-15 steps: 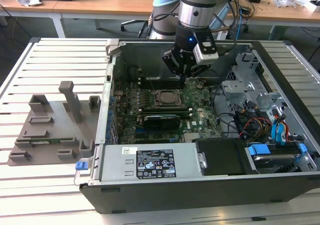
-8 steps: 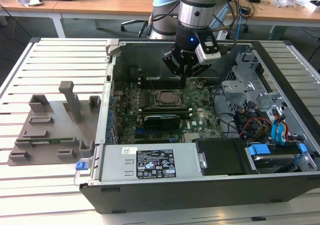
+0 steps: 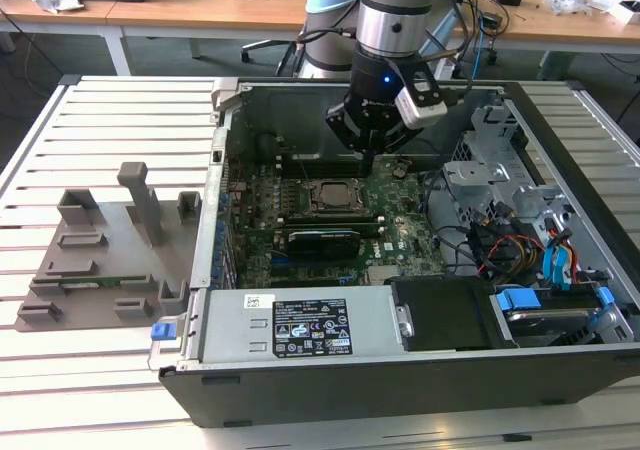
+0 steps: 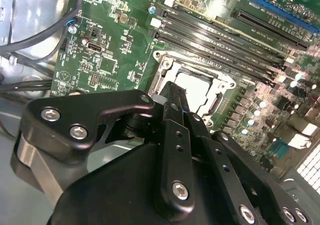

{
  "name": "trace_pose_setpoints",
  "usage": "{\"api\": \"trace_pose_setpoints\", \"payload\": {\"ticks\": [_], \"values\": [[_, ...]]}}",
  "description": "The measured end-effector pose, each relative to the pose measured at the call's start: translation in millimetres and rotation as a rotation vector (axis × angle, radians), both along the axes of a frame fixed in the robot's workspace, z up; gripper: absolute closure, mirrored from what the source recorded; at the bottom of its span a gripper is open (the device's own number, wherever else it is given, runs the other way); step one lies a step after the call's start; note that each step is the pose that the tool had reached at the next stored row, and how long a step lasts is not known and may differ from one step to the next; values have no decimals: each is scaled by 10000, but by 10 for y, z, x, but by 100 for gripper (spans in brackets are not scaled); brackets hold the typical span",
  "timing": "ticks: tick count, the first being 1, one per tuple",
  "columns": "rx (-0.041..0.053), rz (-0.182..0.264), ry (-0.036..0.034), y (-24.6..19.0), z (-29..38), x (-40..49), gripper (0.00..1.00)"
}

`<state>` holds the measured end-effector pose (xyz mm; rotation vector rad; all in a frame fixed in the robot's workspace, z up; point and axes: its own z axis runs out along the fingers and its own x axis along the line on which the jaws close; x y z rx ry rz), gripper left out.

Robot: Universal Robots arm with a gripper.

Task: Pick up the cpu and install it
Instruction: 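Install the first cpu locking lever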

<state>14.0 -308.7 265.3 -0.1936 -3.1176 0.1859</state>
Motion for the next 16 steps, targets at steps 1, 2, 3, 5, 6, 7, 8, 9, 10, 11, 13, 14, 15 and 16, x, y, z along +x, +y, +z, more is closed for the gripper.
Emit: {"api": "trace_pose_setpoints", "payload": {"ticks": [1, 2, 3, 5, 6, 7, 8, 9, 10, 11, 13, 14, 15, 16], "values": [[0, 92, 0, 0, 0, 0, 89], [1, 151, 0, 0, 0, 0, 89], [1, 245, 0, 0, 0, 0, 89], [1, 374, 0, 0, 0, 0, 89], [2, 470, 0, 0, -1, 0, 89], [2, 600, 0, 0, -1, 0, 89], [3, 733, -1, 0, 0, 0, 89], [6, 820, 0, 0, 0, 0, 89], [13, 887, 0, 0, 0, 0, 89], [81, 972, -4, 0, 0, 0, 89], [400, 988, -18, 0, 0, 0, 89], [612, 997, -30, 0, 0, 0, 89], [645, 1055, -30, 1, -1, 0, 89], [646, 1231, -24, 1, -1, 0, 89]]}}
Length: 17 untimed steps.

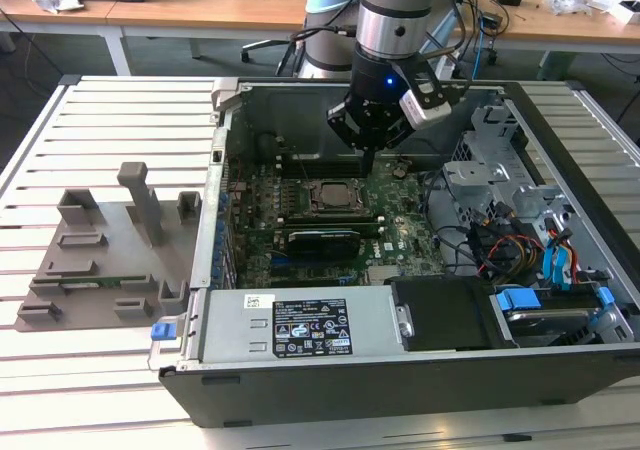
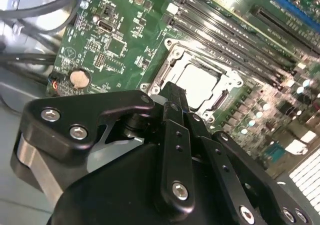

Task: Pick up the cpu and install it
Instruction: 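Install the first cpu locking lever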

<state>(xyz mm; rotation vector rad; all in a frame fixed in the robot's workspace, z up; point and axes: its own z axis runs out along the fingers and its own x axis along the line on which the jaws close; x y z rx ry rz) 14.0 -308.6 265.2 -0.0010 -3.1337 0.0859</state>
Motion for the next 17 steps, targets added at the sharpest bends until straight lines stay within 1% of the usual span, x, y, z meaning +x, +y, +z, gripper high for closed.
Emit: {"api": "trace_pose_setpoints", "payload": {"ticks": [1, 2, 6, 7, 10, 17], "values": [[0, 430, 0, -1, 0, 0, 89], [0, 461, 0, 0, 0, 0, 89], [-4, 462, -1, -1, 1, -12, 89], [-24, 463, 2, -1, 2, -18, 89], [-33, 462, 1, -1, 0, -95, 89], [-32, 462, 1, 0, 0, -229, 89]]}}
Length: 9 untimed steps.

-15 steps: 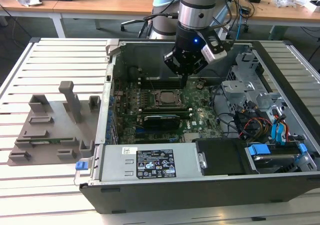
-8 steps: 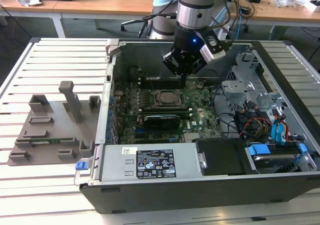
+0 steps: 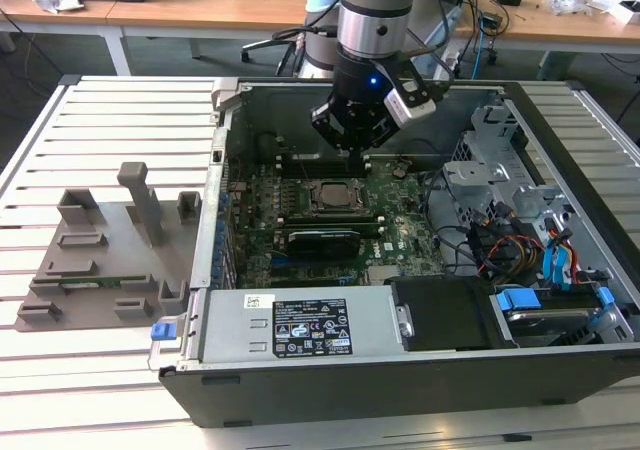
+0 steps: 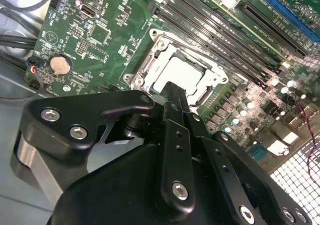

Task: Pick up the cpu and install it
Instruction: 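Install the first cpu locking lever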

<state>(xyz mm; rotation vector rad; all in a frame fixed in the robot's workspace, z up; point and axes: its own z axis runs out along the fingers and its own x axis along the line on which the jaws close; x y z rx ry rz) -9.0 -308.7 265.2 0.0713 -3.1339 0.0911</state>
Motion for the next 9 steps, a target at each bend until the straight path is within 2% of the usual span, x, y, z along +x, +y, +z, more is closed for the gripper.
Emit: {"api": "trace_pose_setpoints", "payload": {"ticks": [5, 7, 8, 9], "values": [[-1, 0, 0, 1, 0, -93, 89], [0, 1, -1, 1, -1, -205, 89], [0, 0, -1, 1, -1, -295, 89], [0, 2, 0, 1, -1, -330, 89]]}}
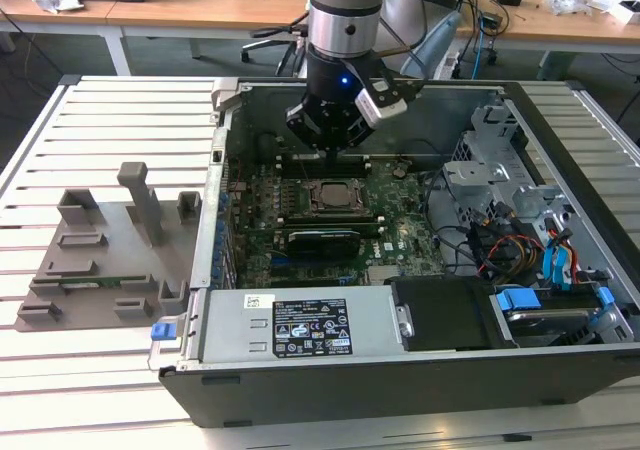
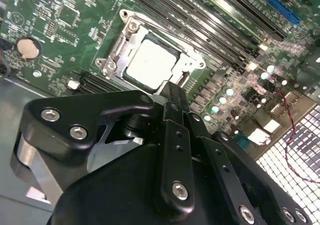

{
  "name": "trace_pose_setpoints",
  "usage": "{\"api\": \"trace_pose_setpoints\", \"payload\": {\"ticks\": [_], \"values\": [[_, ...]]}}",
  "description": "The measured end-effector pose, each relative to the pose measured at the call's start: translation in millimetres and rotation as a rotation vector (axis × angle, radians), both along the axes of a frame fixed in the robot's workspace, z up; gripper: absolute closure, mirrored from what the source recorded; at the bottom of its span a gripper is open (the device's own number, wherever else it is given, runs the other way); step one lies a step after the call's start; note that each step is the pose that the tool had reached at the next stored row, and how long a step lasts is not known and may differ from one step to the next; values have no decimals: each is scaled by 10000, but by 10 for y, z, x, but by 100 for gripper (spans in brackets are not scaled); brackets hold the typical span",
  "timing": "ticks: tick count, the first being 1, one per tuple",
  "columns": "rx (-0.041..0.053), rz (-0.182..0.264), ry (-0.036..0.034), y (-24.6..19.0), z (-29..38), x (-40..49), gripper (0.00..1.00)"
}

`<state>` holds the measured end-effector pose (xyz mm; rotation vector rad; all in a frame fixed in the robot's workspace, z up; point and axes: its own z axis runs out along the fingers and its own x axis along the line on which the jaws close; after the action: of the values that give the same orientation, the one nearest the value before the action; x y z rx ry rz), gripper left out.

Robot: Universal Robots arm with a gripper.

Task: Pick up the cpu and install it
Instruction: 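Install the first cpu locking lever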

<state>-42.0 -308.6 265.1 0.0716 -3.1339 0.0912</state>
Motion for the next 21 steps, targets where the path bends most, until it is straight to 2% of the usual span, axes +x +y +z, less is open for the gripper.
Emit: {"api": "trace_pose_setpoints", "payload": {"ticks": [5, 8, 12, 15, 17, 21], "values": [[0, 2, -1, 6, -2, -128, 89], [-1, 0, 0, 35, -4, -198, 89], [0, -1, -1, 166, -12, -418, 89], [1, 0, -2, 207, -14, -493, 89], [0, -1, -1, 253, -17, -557, 89], [1, 0, -2, 354, -26, -580, 89]]}}
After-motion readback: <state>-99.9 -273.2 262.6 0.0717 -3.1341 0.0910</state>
